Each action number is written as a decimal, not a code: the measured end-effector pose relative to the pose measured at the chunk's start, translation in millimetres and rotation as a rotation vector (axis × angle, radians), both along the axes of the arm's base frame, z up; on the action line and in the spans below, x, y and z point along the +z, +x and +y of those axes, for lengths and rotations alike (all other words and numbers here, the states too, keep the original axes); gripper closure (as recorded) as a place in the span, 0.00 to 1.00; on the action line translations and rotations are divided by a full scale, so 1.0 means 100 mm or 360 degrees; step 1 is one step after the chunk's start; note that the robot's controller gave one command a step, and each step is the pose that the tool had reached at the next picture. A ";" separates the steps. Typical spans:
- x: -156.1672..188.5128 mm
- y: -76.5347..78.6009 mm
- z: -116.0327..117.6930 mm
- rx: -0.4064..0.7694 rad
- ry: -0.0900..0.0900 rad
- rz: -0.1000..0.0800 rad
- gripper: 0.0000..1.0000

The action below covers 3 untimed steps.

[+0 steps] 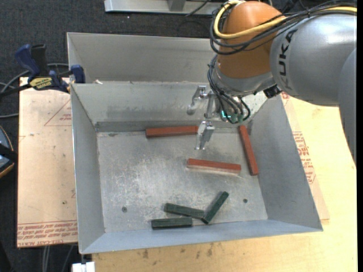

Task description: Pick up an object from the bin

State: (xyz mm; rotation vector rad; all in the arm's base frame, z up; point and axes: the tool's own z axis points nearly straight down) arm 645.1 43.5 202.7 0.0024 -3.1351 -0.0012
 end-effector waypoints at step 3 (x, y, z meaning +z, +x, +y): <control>-0.65 -0.13 -0.71 0.0158 0.0002 -0.0006 0.00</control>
Offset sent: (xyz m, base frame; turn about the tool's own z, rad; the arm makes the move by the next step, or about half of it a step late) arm -0.0239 -0.0707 -0.1327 -0.0766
